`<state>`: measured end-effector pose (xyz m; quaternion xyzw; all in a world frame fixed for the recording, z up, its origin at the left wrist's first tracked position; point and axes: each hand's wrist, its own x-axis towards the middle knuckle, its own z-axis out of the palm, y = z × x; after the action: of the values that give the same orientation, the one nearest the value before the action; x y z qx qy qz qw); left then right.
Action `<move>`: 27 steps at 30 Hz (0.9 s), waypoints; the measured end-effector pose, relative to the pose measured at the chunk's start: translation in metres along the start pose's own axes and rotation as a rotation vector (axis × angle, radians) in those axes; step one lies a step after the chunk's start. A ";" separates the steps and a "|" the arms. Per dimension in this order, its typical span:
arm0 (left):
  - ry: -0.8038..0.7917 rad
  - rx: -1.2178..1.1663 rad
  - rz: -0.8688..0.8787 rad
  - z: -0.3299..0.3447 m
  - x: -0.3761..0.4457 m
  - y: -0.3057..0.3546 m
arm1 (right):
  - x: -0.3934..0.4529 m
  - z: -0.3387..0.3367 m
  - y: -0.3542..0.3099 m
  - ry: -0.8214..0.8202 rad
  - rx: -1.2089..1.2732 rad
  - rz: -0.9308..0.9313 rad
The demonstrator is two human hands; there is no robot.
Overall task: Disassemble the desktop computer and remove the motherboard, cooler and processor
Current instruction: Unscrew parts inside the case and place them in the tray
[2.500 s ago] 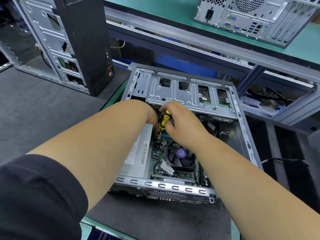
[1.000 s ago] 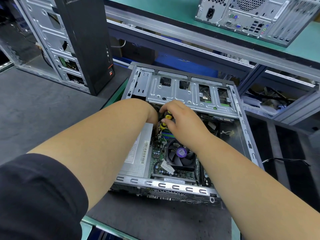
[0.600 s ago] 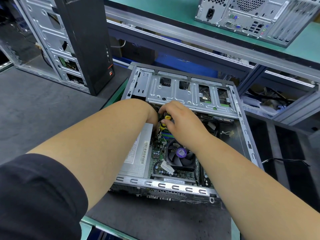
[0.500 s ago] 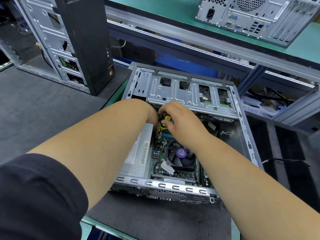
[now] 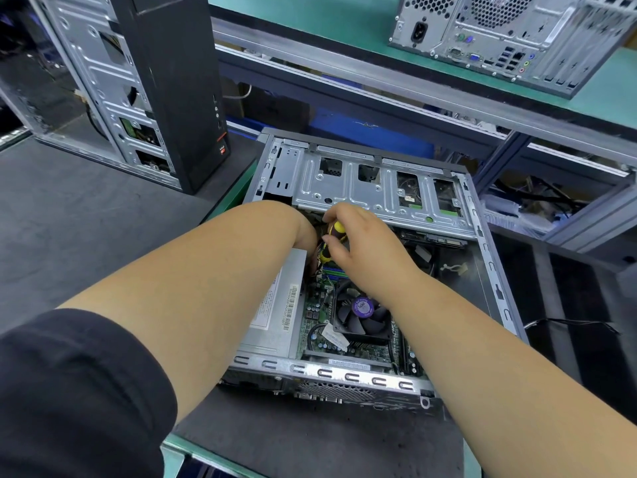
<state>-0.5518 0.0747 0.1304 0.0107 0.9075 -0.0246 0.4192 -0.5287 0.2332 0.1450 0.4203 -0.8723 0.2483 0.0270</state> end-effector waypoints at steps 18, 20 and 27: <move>0.004 0.033 0.029 0.000 0.010 -0.003 | 0.000 -0.002 -0.001 0.117 0.134 0.038; -0.011 0.043 0.033 0.001 0.011 -0.004 | 0.000 -0.002 -0.001 0.086 0.131 0.030; -0.015 0.054 -0.018 0.003 0.014 -0.008 | 0.000 0.000 0.002 0.056 0.105 0.038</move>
<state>-0.5590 0.0669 0.1182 0.0138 0.9034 -0.0530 0.4253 -0.5304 0.2341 0.1445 0.3975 -0.8648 0.3057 0.0248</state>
